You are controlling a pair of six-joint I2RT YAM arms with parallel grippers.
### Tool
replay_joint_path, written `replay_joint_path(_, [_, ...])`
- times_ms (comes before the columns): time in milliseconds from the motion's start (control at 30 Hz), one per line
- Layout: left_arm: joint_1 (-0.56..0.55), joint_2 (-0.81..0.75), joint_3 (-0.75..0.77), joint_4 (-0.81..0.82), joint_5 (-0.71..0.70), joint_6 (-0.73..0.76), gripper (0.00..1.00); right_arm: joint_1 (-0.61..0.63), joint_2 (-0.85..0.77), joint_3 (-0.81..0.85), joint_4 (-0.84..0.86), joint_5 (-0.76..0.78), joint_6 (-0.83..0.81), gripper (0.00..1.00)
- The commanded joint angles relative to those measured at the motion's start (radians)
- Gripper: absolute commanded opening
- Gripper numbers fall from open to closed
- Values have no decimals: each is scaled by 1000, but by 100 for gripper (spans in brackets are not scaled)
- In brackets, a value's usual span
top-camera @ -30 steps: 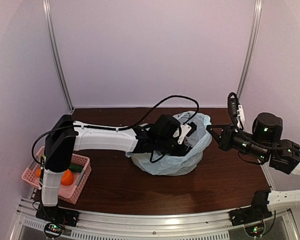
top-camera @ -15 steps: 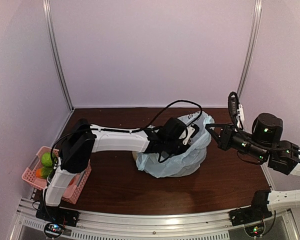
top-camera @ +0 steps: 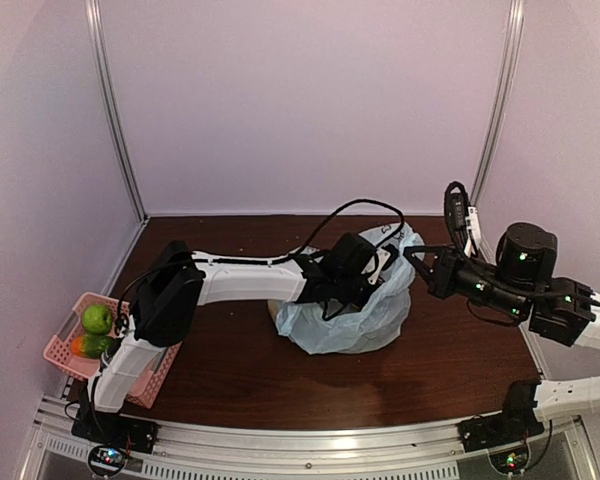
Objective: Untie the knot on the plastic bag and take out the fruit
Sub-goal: Pick up the fake fruit from the takeout bag.
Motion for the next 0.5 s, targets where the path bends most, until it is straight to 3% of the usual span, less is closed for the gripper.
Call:
replay_joint_path(0, [6,-6,-16,15,-20,-2,68,3,-12,28,-10,20,-14,0])
replay_joint_path(267, [7,-163,-157,43,-52,19,60,4,-12,24,-29,79,-14,0])
replay_joint_path(467, [6,-273,-245,18,-163,27,57,3,-32,25,-47,104,-16,0])
